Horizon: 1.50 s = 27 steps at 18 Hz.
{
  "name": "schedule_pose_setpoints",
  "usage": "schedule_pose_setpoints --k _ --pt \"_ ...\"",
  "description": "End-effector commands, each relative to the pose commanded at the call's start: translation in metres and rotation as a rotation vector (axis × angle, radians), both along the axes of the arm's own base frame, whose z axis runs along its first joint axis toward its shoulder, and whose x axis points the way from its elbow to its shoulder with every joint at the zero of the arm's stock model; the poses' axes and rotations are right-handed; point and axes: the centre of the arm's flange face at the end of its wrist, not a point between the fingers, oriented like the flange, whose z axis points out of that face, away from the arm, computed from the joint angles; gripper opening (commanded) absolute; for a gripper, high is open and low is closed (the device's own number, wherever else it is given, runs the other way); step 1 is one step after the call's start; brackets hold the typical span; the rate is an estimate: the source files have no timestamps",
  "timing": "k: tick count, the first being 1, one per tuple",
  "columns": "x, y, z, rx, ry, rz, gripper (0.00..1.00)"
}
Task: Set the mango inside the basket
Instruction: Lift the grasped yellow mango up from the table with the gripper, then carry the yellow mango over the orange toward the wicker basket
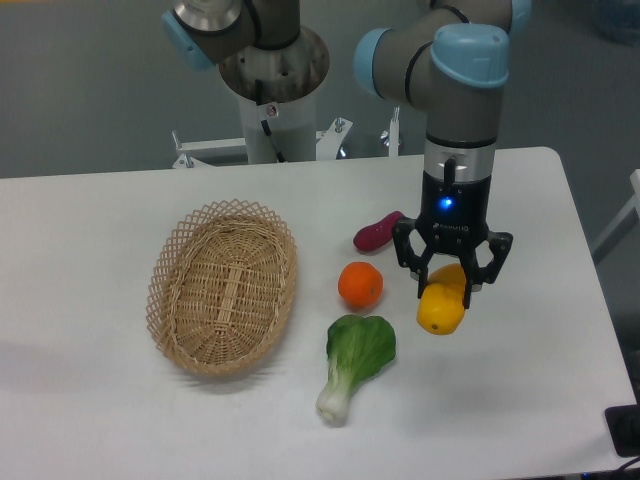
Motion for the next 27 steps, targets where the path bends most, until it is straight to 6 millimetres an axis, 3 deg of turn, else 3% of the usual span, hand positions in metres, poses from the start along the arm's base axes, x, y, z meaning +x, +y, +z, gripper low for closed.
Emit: schedule_pose_setpoints --k 10,14,19,24,27 --pt "0.014 -0.002 0.000 -0.006 -0.010 0.010 0.45" --pt "0.047 0.028 -0.003 -0.003 -0.060 0.054 0.45" --pt "0.117 0.061 -0.027 -0.093 -0.070 0.053 0.45" --pt "0.180 0.074 -0.040 -0.112 -0.124 0.076 0.45" --pt "0.222 0.084 -0.069 -0.198 -0.108 0.036 0.46"
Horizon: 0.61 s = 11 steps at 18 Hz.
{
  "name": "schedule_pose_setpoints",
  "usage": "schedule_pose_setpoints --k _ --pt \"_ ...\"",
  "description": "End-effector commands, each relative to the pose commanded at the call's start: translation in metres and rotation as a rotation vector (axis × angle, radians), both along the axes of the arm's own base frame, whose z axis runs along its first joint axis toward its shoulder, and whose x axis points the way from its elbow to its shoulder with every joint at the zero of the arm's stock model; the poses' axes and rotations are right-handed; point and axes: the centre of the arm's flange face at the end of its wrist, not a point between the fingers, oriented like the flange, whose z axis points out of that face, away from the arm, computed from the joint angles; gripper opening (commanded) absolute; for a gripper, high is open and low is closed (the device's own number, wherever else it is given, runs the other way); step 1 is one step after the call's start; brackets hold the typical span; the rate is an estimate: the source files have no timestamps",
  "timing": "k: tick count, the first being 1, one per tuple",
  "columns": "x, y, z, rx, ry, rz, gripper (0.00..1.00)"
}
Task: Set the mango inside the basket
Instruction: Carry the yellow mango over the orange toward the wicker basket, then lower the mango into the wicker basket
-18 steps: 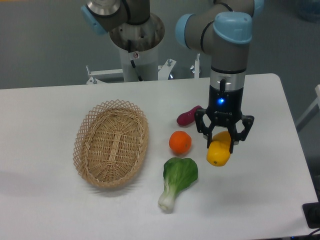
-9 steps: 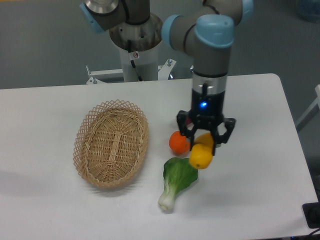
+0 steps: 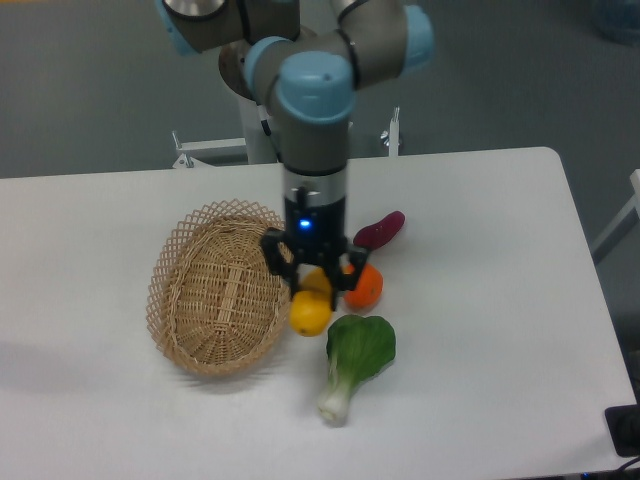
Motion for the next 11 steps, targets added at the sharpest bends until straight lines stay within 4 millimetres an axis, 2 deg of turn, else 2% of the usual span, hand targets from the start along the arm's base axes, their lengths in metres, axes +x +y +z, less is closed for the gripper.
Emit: schedule_pose_setpoints --k 5,7,9,11 --pt "0.052 0.015 -0.048 -0.095 -0.033 -0.090 0.46" --pt "0.060 0.017 -0.068 -0.133 -0.040 -0.105 0.46" --pt "0.065 0.019 -0.073 -0.144 -0.040 -0.112 0.46" --pt "0.079 0.025 -0.084 -0.164 -0.046 -0.139 0.46"
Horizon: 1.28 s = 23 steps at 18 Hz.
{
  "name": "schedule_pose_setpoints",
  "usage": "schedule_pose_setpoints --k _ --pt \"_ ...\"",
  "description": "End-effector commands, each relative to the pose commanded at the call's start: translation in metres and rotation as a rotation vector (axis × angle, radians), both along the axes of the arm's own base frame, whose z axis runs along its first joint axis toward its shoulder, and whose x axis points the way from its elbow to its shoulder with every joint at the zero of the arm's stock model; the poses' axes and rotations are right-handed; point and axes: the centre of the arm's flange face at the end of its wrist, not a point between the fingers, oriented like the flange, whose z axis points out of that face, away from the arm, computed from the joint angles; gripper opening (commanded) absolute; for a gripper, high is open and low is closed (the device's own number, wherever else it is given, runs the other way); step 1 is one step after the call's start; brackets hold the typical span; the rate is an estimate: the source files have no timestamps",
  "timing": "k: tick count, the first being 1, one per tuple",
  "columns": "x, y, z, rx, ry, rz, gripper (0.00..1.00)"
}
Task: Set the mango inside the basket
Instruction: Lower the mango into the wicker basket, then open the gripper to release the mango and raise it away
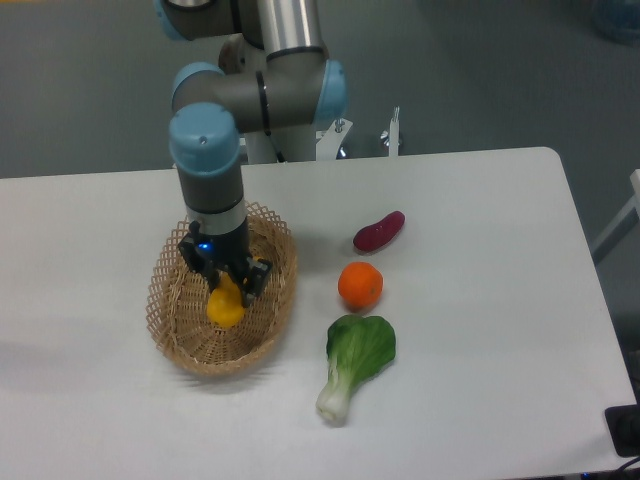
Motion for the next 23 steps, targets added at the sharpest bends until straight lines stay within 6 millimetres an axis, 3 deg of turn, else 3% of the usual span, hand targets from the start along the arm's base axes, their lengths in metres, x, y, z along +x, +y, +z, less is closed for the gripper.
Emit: schedule_pose_setpoints --k 7,8,10,11,18,21,23 --pt "0.011 0.004 -0.010 -0.012 -0.008 -0.022 0.51" --pt "0.012 0.005 -0.009 -0.010 -0.005 -0.025 0.62" --pt "0.011 0.005 -0.007 -0.006 -0.002 -0.025 0.96" --pt "0.011 0.004 -0.006 -0.006 0.001 -0.024 1.00" --pt "0.001 0.013 0.013 0.027 0.024 -0.014 1.00" --pt "-0.028 0.015 0.030 0.061 0.038 0.053 1.00" --pt "-0.060 0.008 0.056 0.106 0.059 0.136 1.00"
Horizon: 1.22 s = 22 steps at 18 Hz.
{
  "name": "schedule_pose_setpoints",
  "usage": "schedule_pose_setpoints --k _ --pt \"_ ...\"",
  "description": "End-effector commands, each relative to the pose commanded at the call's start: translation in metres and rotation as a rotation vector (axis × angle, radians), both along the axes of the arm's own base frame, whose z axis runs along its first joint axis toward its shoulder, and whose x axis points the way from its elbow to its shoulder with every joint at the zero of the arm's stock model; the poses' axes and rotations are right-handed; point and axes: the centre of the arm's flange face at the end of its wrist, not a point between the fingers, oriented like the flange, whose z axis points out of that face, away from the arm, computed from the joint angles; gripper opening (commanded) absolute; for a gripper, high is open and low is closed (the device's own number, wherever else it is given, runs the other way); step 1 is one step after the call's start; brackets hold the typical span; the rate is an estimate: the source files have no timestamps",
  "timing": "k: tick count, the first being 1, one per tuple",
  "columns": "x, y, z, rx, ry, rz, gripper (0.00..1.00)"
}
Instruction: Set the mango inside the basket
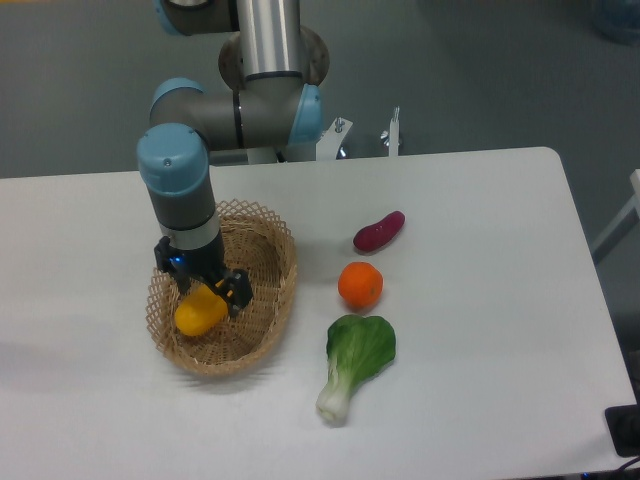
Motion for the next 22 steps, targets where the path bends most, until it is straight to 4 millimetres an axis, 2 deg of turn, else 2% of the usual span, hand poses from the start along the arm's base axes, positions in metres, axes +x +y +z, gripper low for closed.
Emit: schedule_pose_setpoints --k 2,6,9,15,19,22 --pt "-0.032 -0.005 0.024 0.037 0.027 0.044 1.00" --pt "-0.094 -0.020 0.058 0.084 0.073 0.117 1.00" --pt "-0.127 -0.045 0.078 0.062 0.100 0.100 1.00" --pt "-0.171 -0.109 0.099 -0.082 0.097 -0.097 1.00" --pt "-0.196 -0.138 0.120 -0.145 0.074 -0.200 1.00" --pt "-0.208 -0.148 0.134 -0.160 0.066 -0.223 1.00"
